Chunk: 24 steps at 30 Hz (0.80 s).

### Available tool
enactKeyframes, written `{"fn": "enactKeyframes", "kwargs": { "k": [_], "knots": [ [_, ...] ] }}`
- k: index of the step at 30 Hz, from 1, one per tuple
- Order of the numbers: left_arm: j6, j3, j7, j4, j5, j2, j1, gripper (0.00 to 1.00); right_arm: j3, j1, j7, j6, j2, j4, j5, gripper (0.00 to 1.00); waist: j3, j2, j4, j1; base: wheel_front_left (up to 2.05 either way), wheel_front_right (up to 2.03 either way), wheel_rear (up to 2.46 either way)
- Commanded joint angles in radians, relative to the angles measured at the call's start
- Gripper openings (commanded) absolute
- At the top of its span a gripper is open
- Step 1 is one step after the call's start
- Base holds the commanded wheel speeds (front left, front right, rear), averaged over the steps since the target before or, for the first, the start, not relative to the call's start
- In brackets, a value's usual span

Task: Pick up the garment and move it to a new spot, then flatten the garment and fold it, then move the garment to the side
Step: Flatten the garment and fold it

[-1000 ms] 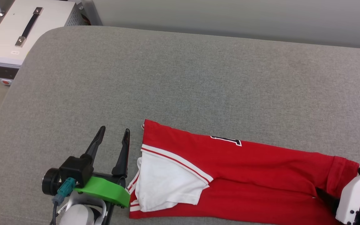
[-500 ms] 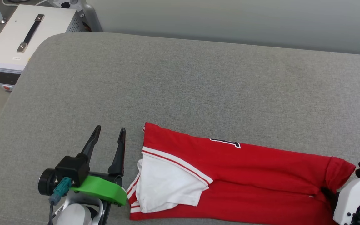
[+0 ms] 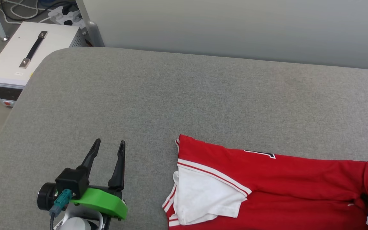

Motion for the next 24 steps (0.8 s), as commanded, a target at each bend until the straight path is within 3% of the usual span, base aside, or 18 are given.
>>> {"fn": "enactKeyframes", "kwargs": {
  "k": [1,9,16,22,23,24],
  "knots": [
    [-0.006,0.0,-0.006,0.001,0.006,-0.008,0.019,1.0,0.004,0.0,-0.01,-0.002,0.0,-0.008,0.008,0.0,-0.02,0.0,-0.003,0.0,0.0,0.0,0.0],
    [-0.007,0.002,-0.006,0.005,-0.001,-0.005,0.058,1.0,0.041,0.069,0.012,-0.002,0.027,-0.107,0.025,0.0,-0.078,0.0,-0.01,0.0,0.0,0.0,0.0],
    [-0.007,0.002,-0.006,0.003,-0.01,-0.007,0.075,1.0,0.093,0.12,0.075,-0.002,0.09,-0.237,0.053,0.0,-0.101,0.0,-0.005,0.0,0.0,0.0,0.0],
    [-0.007,0.008,-0.006,0.0,-0.014,-0.016,0.077,1.0,0.147,0.108,0.135,-0.002,0.242,-0.337,0.094,0.0,-0.098,0.0,0.016,0.0,0.0,0.0,0.0],
    [-0.007,0.018,-0.006,-0.001,-0.018,-0.019,0.077,1.0,0.151,0.101,0.149,-0.002,0.303,-0.344,0.119,0.0,-0.097,0.0,0.023,0.0,0.0,0.0,0.0],
    [-0.007,0.025,-0.006,0.0,-0.019,-0.021,0.077,1.0,0.154,0.096,0.156,-0.002,0.323,-0.347,0.131,0.0,-0.097,0.0,0.026,0.0,0.0,0.0,0.0]
  ]
}}
